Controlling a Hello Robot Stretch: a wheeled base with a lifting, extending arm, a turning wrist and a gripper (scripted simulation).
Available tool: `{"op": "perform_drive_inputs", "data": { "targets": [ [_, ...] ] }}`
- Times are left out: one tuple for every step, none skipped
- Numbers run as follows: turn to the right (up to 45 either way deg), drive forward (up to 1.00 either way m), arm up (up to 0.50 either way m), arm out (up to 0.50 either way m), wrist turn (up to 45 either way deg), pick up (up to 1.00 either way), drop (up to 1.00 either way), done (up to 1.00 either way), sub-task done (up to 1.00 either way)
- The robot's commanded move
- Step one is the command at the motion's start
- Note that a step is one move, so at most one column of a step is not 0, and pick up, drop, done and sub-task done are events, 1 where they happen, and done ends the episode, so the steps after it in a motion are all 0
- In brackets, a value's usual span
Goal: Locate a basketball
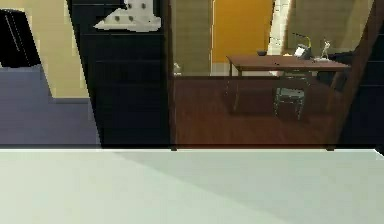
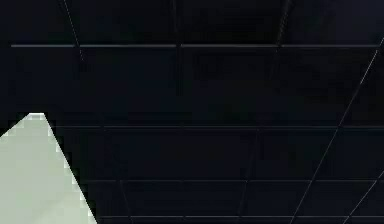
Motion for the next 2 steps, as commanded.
{"op": "perform_drive_inputs", "data": {
  "targets": [
    [-45.0,0.0,0.0,0.0,0.0,0.0,0.0,0.0,0.0],
    [-36.0,0.0,0.0,0.0,0.0,0.0,0.0,0.0,0.0]
  ]
}}
